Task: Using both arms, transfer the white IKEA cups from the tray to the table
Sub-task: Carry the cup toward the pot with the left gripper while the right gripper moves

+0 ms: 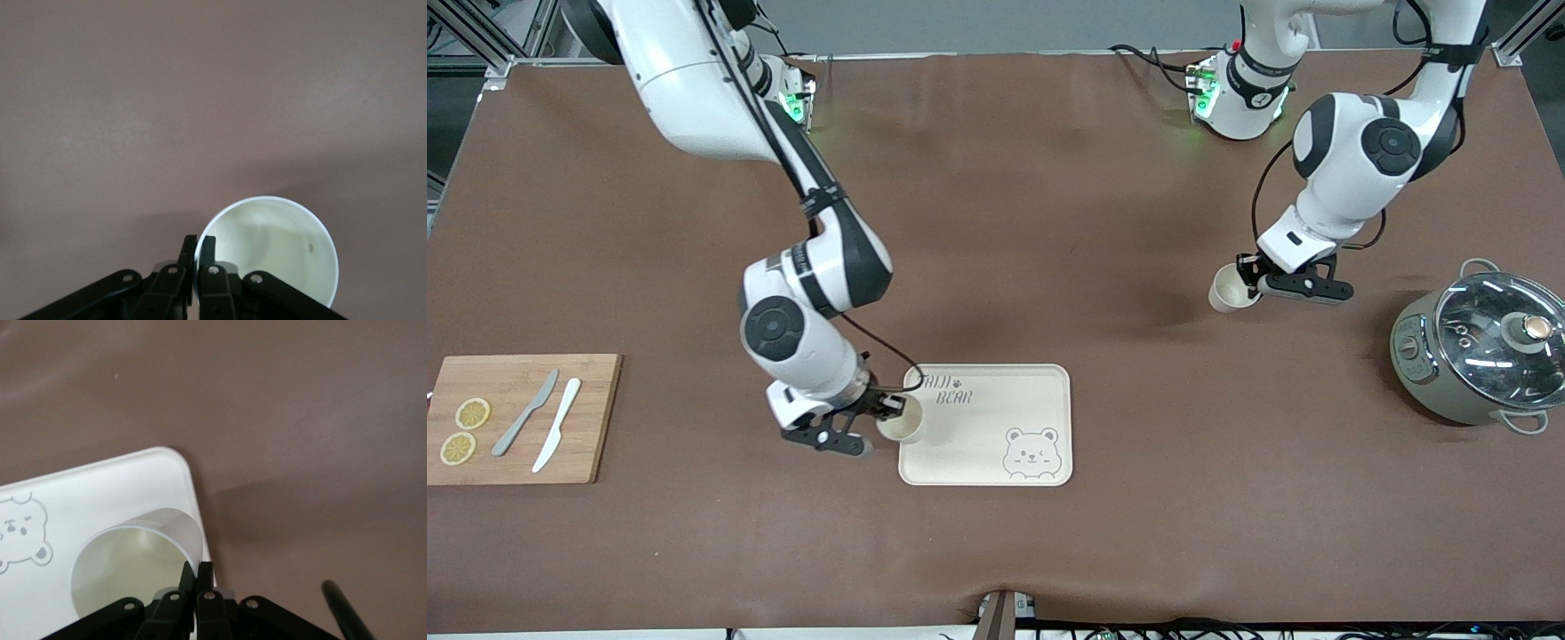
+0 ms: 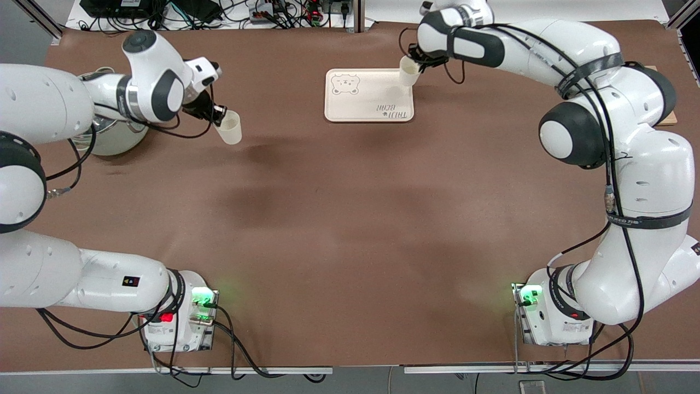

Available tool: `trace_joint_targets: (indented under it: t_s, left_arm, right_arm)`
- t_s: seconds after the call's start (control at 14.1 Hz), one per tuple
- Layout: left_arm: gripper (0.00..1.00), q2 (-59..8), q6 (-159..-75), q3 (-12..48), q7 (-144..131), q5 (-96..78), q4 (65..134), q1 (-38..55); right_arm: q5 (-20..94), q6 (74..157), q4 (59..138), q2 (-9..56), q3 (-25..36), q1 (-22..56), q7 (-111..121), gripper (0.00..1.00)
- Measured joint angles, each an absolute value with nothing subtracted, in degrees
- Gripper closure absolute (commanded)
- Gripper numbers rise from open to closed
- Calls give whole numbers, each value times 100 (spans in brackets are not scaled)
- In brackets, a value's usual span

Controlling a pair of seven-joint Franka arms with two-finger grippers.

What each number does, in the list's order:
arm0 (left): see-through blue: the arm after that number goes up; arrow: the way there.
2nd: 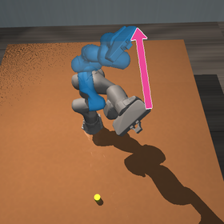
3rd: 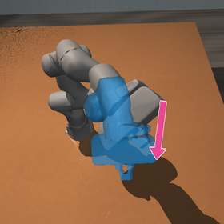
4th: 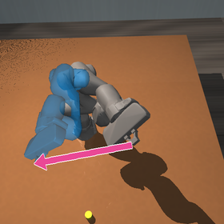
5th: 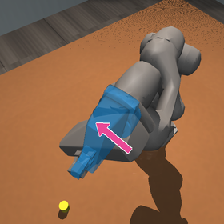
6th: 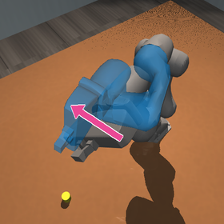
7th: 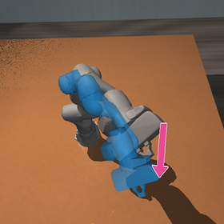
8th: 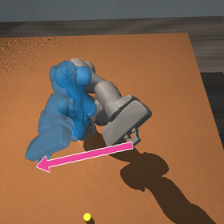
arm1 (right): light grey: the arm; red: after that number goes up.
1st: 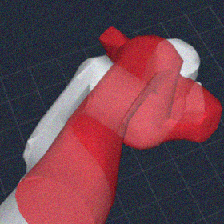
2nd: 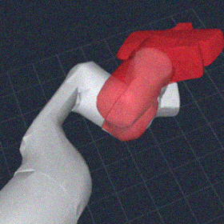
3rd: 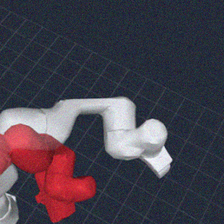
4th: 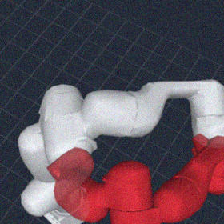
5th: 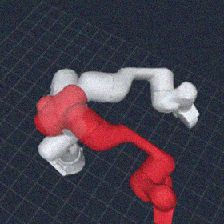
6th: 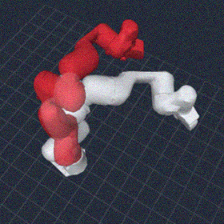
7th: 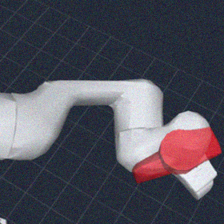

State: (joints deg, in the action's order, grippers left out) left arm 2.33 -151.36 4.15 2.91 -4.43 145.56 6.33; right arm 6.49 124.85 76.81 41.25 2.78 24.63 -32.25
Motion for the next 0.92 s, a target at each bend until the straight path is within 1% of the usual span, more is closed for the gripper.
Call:
trace_joint_targets:
  t_s: [0.28, 0.71, 0.78, 0.92]
  left_arm:
    - [100, 57, -15850, 415, 411, -443, 14856, 630]
    - [100, -747, -17036, 415, 475, -443, 14934, 617]
    - [1, -817, -17153, 413, 486, -443, 14931, 608]
    - [0, -827, -17186, 413, 575, -443, 14926, 595]
  right_arm:
    - [530, 12042, 7433, 4062, 306, 1975, -2368, 100]
    - [530, 11873, 7383, 3912, 323, 1060, -468, 100]
    - [529, 11824, 7383, 3912, 324, 942, -172, 100]
    - [528, 11743, 7383, 3912, 326, 697, 429, 100]
